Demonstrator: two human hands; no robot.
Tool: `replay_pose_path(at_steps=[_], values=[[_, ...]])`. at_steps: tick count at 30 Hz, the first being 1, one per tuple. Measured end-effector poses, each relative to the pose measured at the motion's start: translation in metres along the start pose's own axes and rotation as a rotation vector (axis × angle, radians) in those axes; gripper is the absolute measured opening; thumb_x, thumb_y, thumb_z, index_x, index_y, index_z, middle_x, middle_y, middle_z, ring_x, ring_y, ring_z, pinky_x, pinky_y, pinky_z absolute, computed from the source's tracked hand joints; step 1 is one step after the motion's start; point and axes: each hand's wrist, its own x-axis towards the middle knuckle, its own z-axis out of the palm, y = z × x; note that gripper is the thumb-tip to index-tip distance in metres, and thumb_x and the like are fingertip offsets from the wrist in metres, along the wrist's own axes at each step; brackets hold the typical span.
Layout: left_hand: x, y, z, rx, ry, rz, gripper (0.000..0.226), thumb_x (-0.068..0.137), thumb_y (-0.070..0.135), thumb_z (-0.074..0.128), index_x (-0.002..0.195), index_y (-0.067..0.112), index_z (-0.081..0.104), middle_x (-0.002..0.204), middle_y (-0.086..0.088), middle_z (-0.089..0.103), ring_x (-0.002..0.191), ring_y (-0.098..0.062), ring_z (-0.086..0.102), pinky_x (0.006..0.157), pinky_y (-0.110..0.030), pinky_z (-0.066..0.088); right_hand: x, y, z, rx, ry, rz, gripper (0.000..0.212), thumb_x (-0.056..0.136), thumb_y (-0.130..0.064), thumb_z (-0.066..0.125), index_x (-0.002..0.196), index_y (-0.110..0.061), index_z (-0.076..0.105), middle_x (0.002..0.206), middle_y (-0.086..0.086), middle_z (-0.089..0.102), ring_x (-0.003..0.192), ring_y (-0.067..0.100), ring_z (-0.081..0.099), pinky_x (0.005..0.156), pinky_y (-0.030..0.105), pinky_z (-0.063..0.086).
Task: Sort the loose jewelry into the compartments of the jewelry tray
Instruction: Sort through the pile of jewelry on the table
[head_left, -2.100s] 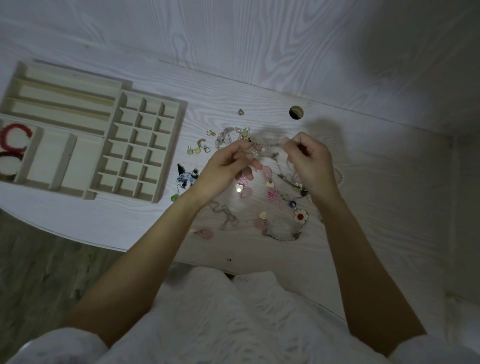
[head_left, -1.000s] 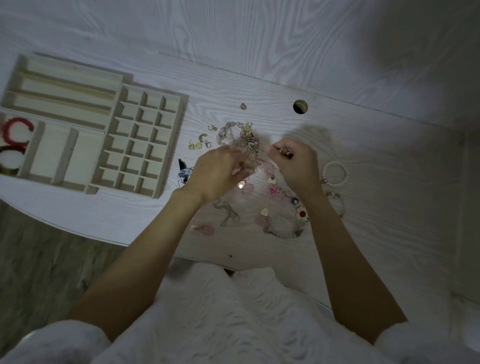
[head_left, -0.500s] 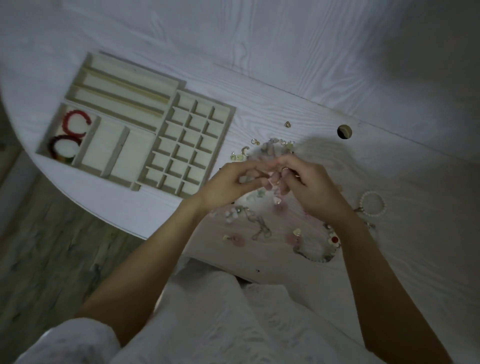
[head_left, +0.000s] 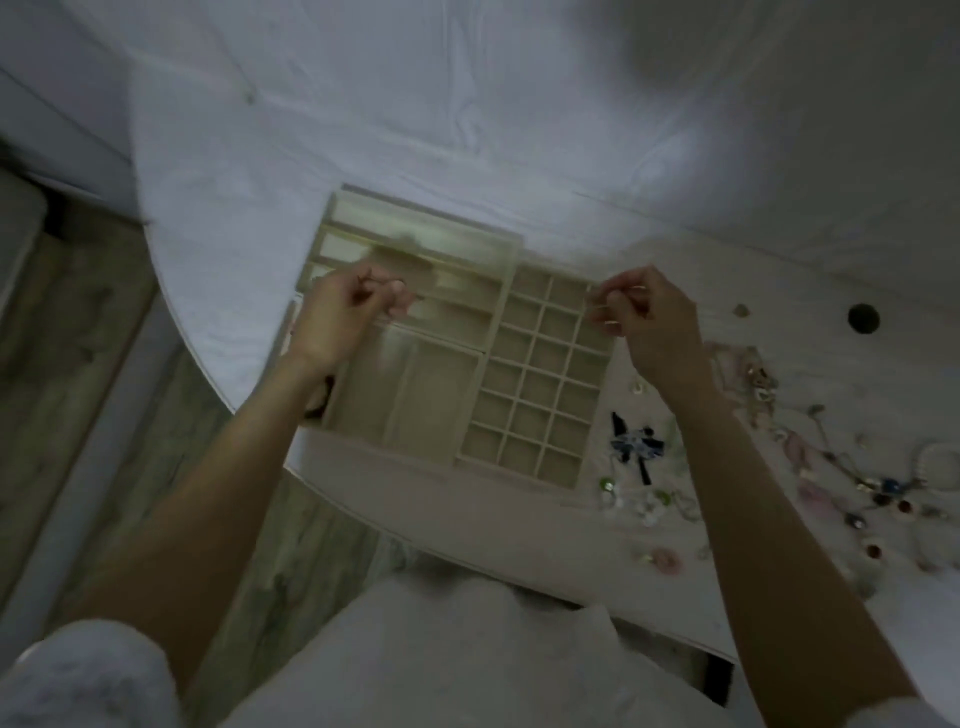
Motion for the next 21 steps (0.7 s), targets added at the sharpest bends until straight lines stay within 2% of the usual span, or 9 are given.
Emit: replay_pose_path(at_steps=[2,4,6,8,10,13,16,19,21], values=[[0.023,-0.011,-0.026,0.053,0.053,0.018,0.013,0.092,0.015,0.063,0.094,0.003,0.068,0.075,0.012,0.069,0.069,0.007,0.064,0.071,-0.010,0.047,0.013,-0.005,0.022,0.044,0.039,0.046,0.017,0.093,0.000,0.051,0.087,-0.012,0.061,0.080,-0.003,0.064,0.064,-0.002,0.061,0.062,0.016,0.051],[0.046,-0.019,-0.043,0.097,0.118,0.040,0.011,0.090,0.020,0.066,0.089,0.009,0.069,0.071,0.020,0.066,0.068,0.011,0.060,0.069,-0.006,0.043,0.026,-0.008,0.039,0.028,0.074,0.057,0.010,0.091,-0.005,0.057,0.092,-0.009,0.067,0.075,-0.009,0.062,0.059,-0.007,0.057,0.059,0.012,0.047],[0.071,-0.030,-0.054,0.136,0.182,0.057,0.010,0.089,0.023,0.067,0.086,0.013,0.069,0.067,0.020,0.063,0.067,0.012,0.057,0.068,-0.008,0.041,0.041,-0.012,0.057,-0.001,0.098,0.054,0.008,0.088,-0.011,0.063,0.092,-0.016,0.069,0.073,-0.013,0.062,0.058,-0.009,0.054,0.061,0.011,0.043],[0.091,-0.044,-0.057,0.151,0.253,0.038,0.015,0.088,0.026,0.068,0.091,0.011,0.071,0.083,0.007,0.064,0.072,0.005,0.055,0.070,-0.013,0.040,0.050,-0.015,0.073,-0.023,0.114,0.033,0.009,0.086,-0.013,0.066,0.094,-0.016,0.069,0.076,-0.011,0.064,0.062,-0.012,0.055,0.065,0.008,0.042],[0.105,-0.056,-0.056,0.166,0.295,-0.018,0.020,0.086,0.026,0.069,0.096,0.008,0.072,0.102,-0.009,0.061,0.087,-0.012,0.056,0.077,-0.017,0.040,0.057,-0.017,0.085,-0.075,0.164,0.002,0.010,0.084,-0.013,0.068,0.094,-0.014,0.068,0.076,-0.005,0.063,0.062,-0.013,0.054,0.064,0.004,0.040],[0.112,-0.070,-0.052,0.169,0.293,-0.069,0.023,0.081,0.028,0.075,0.095,0.008,0.074,0.111,-0.010,0.057,0.110,-0.029,0.053,0.092,-0.034,0.046,0.060,-0.020,0.092,-0.202,0.199,-0.028,0.006,0.083,-0.014,0.069,0.089,-0.013,0.068,0.076,-0.004,0.062,0.061,-0.007,0.053,0.060,0.001,0.036],[0.112,-0.069,-0.052,0.152,0.299,-0.034,0.019,0.078,0.028,0.078,0.089,0.013,0.074,0.106,0.001,0.053,0.111,-0.028,0.051,0.091,-0.042,0.050,0.064,-0.026,0.095,-0.276,0.190,-0.059,0.003,0.084,-0.018,0.068,0.085,-0.015,0.068,0.079,-0.004,0.061,0.066,-0.003,0.050,0.064,0.010,0.036],[0.114,-0.070,-0.054,0.213,0.336,-0.039,0.021,0.077,0.032,0.077,0.089,0.015,0.075,0.110,0.001,0.055,0.114,-0.025,0.046,0.095,-0.044,0.044,0.068,-0.027,0.100,-0.346,0.192,-0.045,0.007,0.082,-0.022,0.069,0.086,-0.017,0.071,0.097,0.004,0.058,0.096,0.019,0.052,0.085,0.032,0.040],[0.116,-0.071,-0.056,0.278,0.356,-0.029,0.022,0.076,0.034,0.078,0.090,0.017,0.076,0.113,-0.003,0.057,0.114,-0.025,0.045,0.096,-0.043,0.040,0.071,-0.027,0.105,-0.331,0.204,-0.002,0.009,0.081,-0.022,0.070,0.087,-0.015,0.073,0.108,0.010,0.056,0.108,0.026,0.047,0.093,0.036,0.039]])
